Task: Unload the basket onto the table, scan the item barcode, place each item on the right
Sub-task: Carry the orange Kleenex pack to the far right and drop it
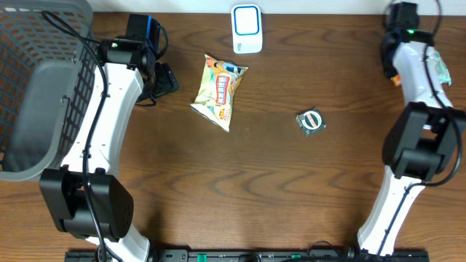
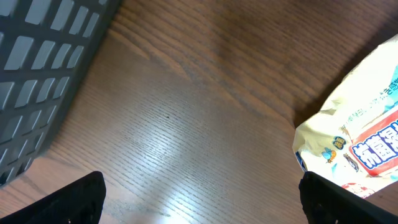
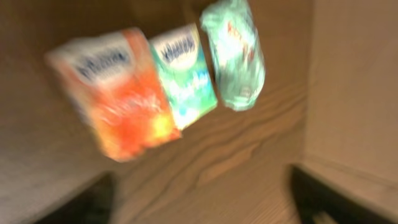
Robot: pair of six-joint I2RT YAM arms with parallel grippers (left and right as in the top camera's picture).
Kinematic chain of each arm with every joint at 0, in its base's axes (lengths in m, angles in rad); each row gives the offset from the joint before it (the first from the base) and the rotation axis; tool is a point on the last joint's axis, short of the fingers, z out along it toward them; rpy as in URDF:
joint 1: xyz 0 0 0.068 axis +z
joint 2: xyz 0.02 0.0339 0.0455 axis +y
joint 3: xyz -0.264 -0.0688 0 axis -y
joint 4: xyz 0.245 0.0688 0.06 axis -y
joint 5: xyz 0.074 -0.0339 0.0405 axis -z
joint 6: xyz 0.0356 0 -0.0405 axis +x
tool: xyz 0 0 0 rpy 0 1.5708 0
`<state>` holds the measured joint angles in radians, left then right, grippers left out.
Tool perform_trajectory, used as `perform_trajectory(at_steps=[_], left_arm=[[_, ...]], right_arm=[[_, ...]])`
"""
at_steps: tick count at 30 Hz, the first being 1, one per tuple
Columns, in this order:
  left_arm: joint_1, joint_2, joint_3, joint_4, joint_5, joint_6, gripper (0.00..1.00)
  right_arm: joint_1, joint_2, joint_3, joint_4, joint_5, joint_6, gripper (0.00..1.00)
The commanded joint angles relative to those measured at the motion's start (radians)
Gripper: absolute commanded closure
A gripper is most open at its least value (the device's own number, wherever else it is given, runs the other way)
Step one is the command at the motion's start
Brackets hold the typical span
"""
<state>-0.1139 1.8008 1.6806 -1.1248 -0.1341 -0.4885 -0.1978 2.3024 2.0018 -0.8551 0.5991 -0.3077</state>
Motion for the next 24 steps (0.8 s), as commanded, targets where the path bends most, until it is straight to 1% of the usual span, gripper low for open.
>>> perform_trajectory(at_steps=[1,2,6,9,10,11,13,16,18,19,20,21,24], left_arm=[[0.003,-0.005,0.003,-0.004,-0.013,0.017,0.02],[0.003,-0.005,0.003,-0.004,-0.013,0.017,0.02],[0.003,-0.005,0.003,-0.004,-0.013,0.017,0.02],[0.003,-0.005,0.003,-0.004,-0.013,0.017,0.02],[0.003,-0.005,0.003,-0.004,-0.013,0.017,0.02],[0.003,-0.005,0.003,-0.004,-0.013,0.017,0.02],[0.003,-0.005,0.003,-0.004,-0.013,0.017,0.02],[0.003,-0.005,0.003,-0.004,-0.013,0.017,0.02],[0.003,-0.005,0.003,-0.004,-0.013,0.017,0.02],[0.003,-0.005,0.003,-0.004,-0.013,0.017,0.02],[0.003,-0.005,0.003,-0.004,-0.013,0.017,0.02],[0.003,-0.005,0.003,-0.004,-0.013,0.017,0.02],[0.003,-0.005,0.003,-0.004,-0.013,0.017,0.02]], right_arm=[[-0.040,-0.023,0.003,-0.037,-0.174,0.094,0.01],[-0.050,-0.023,0.003,-0.052,-0.256,0.095,0.01],[-0.045,-0.023,0.003,-0.069,-0.455,0.101,0.01],[-0.016,-0.024,0.010,-0.068,-0.676,0.201,0.01],[-0.009,-0.026,0.013,-0.068,-0.721,0.218,0.01],[0.008,-0.035,0.023,-0.068,-0.829,0.249,0.01],[0.032,-0.061,0.035,-0.069,-0.902,0.269,0.01],[0.063,-0.122,0.040,-0.071,-0.901,0.298,0.01],[0.100,-0.196,0.040,-0.090,-0.932,0.409,0.01],[0.115,-0.223,0.040,-0.098,-0.979,0.473,0.01],[0.123,-0.236,0.040,-0.101,-1.011,0.503,0.01],[0.145,-0.262,0.040,-0.118,-1.107,0.550,0.01],[0.194,-0.283,0.039,-0.143,-1.244,0.550,0.01]])
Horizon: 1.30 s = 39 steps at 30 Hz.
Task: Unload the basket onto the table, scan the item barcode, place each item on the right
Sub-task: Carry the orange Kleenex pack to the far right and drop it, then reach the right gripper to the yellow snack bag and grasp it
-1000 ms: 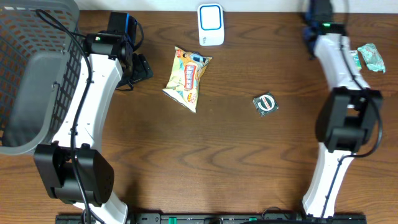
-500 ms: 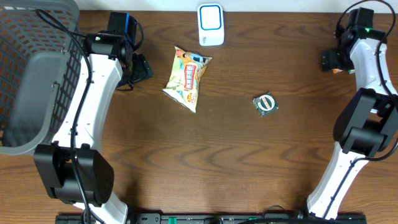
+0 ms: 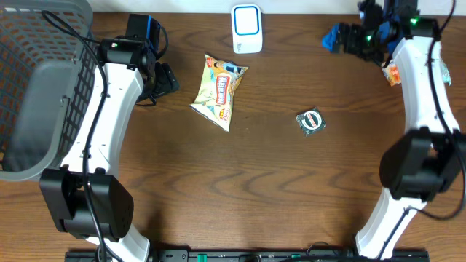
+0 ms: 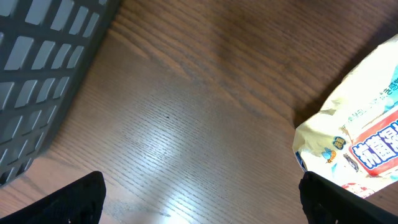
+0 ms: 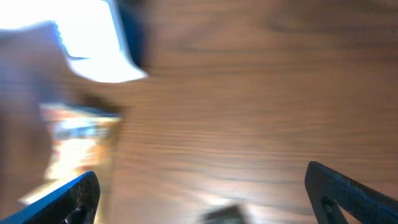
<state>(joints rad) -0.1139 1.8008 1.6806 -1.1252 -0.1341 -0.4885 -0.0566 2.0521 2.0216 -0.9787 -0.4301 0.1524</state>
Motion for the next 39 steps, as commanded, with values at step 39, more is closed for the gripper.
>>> perform_trajectory(at_steps=[39], left_arm=[[0.003,-0.005,0.003,-0.003,-0.013,0.017,0.02]], right_arm=[[0.583,0.045,-0.021,0.028,0.196,0.229,0.02]])
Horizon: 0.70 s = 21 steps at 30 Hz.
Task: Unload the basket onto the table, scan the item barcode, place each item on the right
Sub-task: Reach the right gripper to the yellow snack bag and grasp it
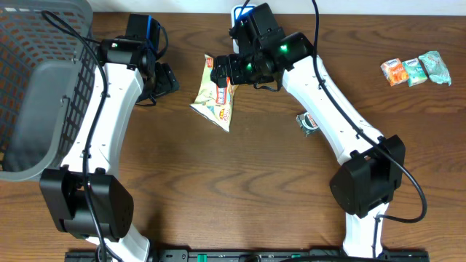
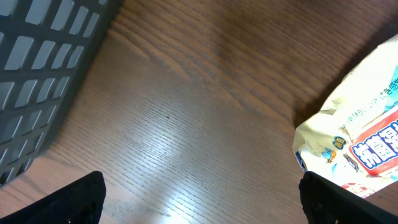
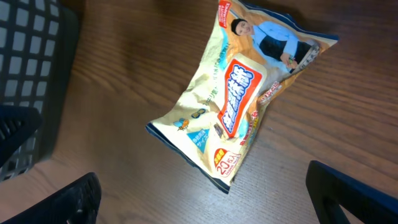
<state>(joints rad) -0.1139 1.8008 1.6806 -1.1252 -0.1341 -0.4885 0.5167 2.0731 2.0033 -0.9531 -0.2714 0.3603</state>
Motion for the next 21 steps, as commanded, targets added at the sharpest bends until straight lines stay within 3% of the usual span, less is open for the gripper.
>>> perform_trajectory(at_steps=[1,11,16,21], left_arm=[[0.003,-0.005,0.003,-0.003,-0.013,0.017,0.02],[0.003,-0.005,0.003,-0.003,-0.013,0.017,0.02],[0.003,-0.005,0.003,-0.003,-0.013,0.017,0.02],[0.003,-0.005,0.003,-0.003,-0.013,0.017,0.02]], right_arm=[[0.010,0.028,-0.003,0.004,0.038,0.021,0.02],[0.013,0.160,-0.003,0.050,0.112,0.137,0.09],[0.014,0.253,-0.003,0.084,0.201,0.215,0.05],[0.010,0.299,-0.003,0.036,0.225,0.197,0.18]])
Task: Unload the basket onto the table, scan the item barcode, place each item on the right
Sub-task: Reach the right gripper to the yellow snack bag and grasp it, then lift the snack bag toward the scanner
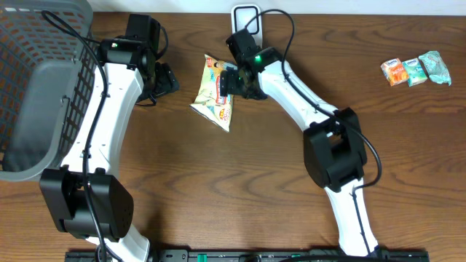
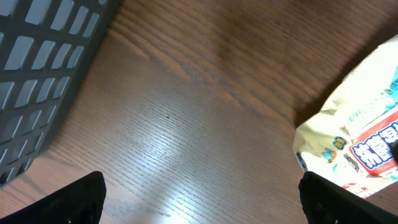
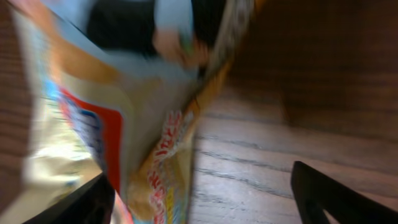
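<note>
The item is a yellow snack bag [image 1: 215, 93] lying flat on the wooden table, left of centre at the back. My right gripper [image 1: 237, 78] is down at the bag's upper right edge, open. In the right wrist view the bag [image 3: 118, 124] is blurred and very close, and its right edge lies between the spread fingers of my right gripper [image 3: 202, 202]. The white scanner [image 1: 247, 12] stands at the back edge, partly behind the right arm. My left gripper [image 1: 162, 80] is open and empty just left of the bag [image 2: 360, 130].
A grey plastic basket [image 1: 36, 80] fills the left end of the table, and its wall [image 2: 37, 56] shows in the left wrist view. Three small packets [image 1: 411, 70] lie at the back right. The right arm stretches across the table's middle.
My right gripper has come down from above the bag to its upper right edge, with the edge now between its open fingers. The left arm and the bag have not moved.
My right gripper was first at the back right by the three small packets. Then it was further left along the back edge, then over the snack bag. Now it is low at the bag's edge. The left gripper stayed open beside the bag throughout.
</note>
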Robot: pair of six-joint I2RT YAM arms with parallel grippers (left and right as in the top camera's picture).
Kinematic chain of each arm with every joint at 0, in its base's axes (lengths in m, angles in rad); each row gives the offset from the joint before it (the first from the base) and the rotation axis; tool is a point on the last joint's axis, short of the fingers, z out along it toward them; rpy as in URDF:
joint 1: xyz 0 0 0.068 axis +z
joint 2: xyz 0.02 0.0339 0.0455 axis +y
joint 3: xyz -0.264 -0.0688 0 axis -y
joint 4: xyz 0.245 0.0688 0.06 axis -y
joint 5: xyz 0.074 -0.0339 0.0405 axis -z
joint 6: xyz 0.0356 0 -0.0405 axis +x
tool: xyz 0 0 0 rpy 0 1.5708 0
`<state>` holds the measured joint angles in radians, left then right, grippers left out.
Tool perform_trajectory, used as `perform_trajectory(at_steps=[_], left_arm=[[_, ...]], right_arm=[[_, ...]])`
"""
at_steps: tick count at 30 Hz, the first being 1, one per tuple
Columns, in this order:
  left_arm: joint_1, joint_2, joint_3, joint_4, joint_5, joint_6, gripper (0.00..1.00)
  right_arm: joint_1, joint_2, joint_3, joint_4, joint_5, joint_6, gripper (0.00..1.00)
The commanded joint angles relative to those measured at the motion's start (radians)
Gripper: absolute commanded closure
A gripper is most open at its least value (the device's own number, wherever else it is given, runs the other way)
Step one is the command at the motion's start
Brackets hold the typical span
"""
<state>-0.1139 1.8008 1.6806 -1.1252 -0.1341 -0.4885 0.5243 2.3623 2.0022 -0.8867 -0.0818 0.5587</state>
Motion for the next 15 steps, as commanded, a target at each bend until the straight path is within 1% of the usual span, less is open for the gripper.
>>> perform_trajectory(at_steps=[1,2,3,4,6,9,11,12,15], left_arm=[[0.003,-0.005,0.003,-0.003,-0.013,0.017,0.02],[0.003,-0.005,0.003,-0.003,-0.013,0.017,0.02],[0.003,-0.005,0.003,-0.003,-0.013,0.017,0.02],[0.003,-0.005,0.003,-0.003,-0.013,0.017,0.02],[0.003,-0.005,0.003,-0.003,-0.013,0.017,0.02],[0.003,-0.005,0.003,-0.003,-0.013,0.017,0.02],[0.003,-0.005,0.003,-0.003,-0.013,0.017,0.02],[0.003,-0.005,0.003,-0.003,-0.013,0.017,0.02],[0.003,-0.005,0.003,-0.003,-0.013,0.017,0.02]], right_arm=[[0.002,0.004,-0.002,-0.047,0.036,-0.029,0.19],[-0.003,-0.008,-0.001,-0.095,0.066,-0.073,0.24],[-0.008,-0.018,-0.001,-0.136,0.114,-0.074,0.25],[-0.017,-0.037,-0.001,-0.205,0.192,-0.073,0.29],[-0.031,-0.070,-0.001,-0.292,0.271,-0.066,0.31],[-0.040,-0.118,-0.001,-0.378,0.289,-0.066,0.31],[-0.039,-0.156,-0.001,-0.405,0.282,-0.067,0.31],[-0.033,-0.184,-0.001,-0.413,0.282,-0.067,0.32],[-0.012,-0.233,-0.001,-0.403,0.281,-0.066,0.42]])
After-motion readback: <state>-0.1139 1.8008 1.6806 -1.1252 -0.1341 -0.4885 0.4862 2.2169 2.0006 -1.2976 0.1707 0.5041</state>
